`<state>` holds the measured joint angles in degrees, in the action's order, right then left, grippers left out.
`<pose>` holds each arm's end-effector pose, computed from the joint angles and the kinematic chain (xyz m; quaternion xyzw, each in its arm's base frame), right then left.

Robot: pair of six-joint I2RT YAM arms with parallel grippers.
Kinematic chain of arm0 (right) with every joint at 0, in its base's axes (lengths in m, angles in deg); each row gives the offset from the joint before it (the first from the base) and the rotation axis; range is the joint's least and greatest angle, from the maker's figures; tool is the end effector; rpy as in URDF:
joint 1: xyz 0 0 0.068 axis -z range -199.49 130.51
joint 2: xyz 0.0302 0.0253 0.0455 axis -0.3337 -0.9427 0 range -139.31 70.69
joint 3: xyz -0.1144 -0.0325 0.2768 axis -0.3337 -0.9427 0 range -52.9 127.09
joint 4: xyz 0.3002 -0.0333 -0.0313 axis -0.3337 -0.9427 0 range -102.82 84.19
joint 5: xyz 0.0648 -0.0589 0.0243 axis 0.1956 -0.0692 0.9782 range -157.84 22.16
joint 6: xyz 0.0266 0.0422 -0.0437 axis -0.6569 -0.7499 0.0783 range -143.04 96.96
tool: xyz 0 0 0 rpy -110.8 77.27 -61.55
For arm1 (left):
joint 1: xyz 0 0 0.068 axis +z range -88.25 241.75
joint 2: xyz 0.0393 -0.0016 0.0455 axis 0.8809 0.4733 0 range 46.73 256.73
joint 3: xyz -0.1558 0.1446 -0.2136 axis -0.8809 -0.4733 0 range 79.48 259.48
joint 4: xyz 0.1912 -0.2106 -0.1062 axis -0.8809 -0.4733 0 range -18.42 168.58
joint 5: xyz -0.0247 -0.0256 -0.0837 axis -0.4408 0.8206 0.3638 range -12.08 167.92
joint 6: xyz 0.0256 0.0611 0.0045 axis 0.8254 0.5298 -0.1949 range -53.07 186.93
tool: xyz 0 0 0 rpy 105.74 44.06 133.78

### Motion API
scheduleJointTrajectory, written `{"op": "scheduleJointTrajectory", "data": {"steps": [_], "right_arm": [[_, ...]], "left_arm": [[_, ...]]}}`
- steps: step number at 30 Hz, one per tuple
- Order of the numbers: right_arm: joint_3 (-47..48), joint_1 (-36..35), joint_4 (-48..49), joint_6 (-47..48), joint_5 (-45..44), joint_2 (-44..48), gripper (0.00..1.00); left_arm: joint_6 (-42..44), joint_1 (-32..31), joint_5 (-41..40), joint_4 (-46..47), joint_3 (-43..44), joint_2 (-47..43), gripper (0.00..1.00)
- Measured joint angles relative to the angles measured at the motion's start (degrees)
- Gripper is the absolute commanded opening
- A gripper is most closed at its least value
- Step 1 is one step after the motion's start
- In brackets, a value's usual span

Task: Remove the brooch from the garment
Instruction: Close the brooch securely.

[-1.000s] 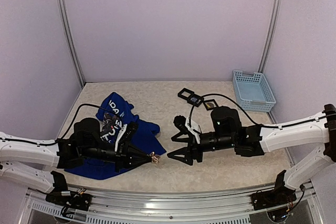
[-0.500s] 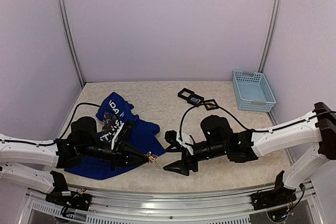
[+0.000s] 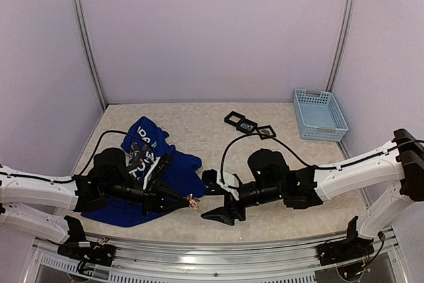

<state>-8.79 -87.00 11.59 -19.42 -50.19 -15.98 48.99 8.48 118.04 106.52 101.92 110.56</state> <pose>0.1265 0.3472 0.2020 -0.5520 0.6307 0.3902 0.3811 0.1275 -0.2277 0.2038 0.4263 0.6382 -0.5577 0.3163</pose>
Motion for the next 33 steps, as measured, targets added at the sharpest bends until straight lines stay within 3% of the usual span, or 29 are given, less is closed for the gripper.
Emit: {"op": "scheduleJointTrajectory", "data": {"steps": [15, 33], "right_arm": [[0.0, 0.0, 0.0, 0.0, -0.2, -0.4, 0.71], [0.8, -0.6, 0.6, -0.5, 6.0, -0.5, 0.53]], "left_arm": [[-0.1, -0.3, 1.5, 1.6, 0.0, 1.7, 0.00], [-0.1, -0.7, 0.1, 1.6, 0.4, 5.7, 0.00]]}}
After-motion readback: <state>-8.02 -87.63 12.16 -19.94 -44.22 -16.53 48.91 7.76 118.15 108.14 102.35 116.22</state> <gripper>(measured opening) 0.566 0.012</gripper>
